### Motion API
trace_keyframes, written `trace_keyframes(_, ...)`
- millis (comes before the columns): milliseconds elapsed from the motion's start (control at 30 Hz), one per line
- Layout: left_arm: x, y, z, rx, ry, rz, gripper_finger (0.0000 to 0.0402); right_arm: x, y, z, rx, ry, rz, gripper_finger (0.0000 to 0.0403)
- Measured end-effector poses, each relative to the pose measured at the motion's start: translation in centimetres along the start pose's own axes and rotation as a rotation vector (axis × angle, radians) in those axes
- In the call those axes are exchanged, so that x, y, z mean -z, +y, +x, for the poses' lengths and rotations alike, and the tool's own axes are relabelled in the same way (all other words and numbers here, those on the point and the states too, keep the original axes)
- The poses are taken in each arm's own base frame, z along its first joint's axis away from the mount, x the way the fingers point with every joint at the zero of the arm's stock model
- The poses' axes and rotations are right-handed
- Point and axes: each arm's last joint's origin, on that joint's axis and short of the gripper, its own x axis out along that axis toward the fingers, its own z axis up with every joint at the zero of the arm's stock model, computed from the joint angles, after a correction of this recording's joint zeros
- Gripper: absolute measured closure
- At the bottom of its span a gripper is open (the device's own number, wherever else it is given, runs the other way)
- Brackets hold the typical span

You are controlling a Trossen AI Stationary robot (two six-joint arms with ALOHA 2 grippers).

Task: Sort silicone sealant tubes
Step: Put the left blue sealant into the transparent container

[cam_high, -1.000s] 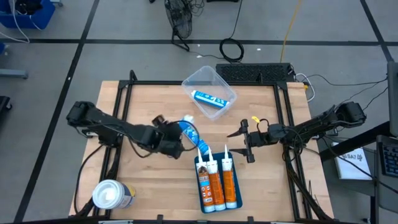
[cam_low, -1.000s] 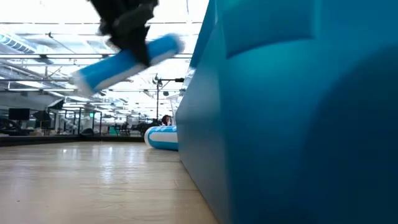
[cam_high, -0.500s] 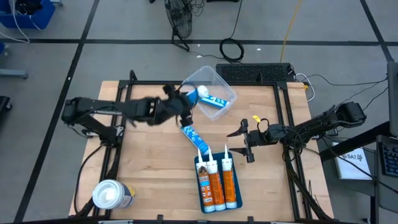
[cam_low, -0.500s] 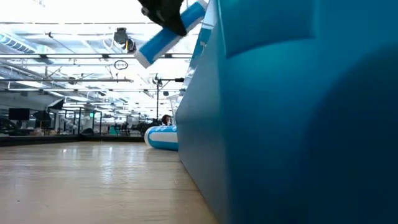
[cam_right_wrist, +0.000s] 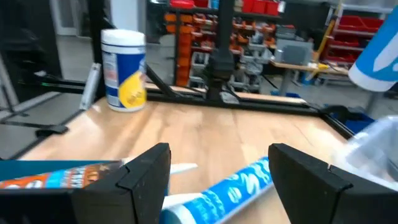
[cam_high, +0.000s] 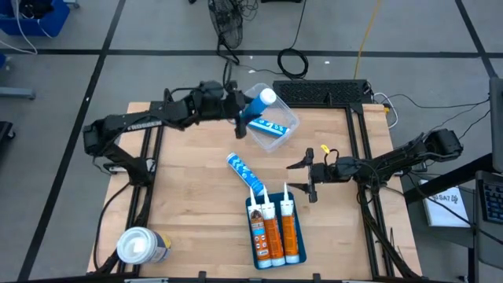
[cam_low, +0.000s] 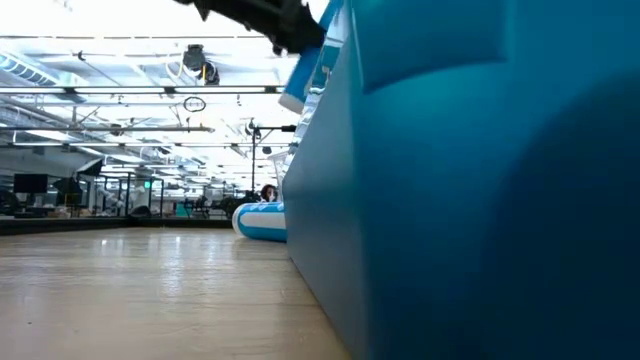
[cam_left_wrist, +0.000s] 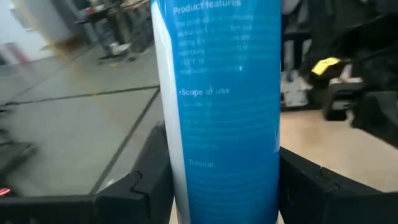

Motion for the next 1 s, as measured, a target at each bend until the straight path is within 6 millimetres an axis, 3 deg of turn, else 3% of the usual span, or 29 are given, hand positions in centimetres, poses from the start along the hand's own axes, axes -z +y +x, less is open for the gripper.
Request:
trace_keyframes(367,6.6,6.4,5.7,0.160,-0.204,-0.164,0.0182,0.4,-0.8,0.1,0.054,0.039,0.053,0.0149)
trace_keyframes(600,11.0,8.9,8.1,0.218,-0.287,-0.274,0.0182,0.5,-0.8,0.1,0.055,0.045,0.058,0.0149)
trace_keyframes(800,12.6,8.9,9.1,0.267,-0.305,-0.325,0.0182,0.5,-0.8,0.1,0.060,0.052,0.051,0.0149)
trace_keyframes(1000,12.3,6.6,10.0,0.359,-0.267,-0.335,0.0182,0.7,-1.5,0.1,0.092,0.062,0.069,0.0149)
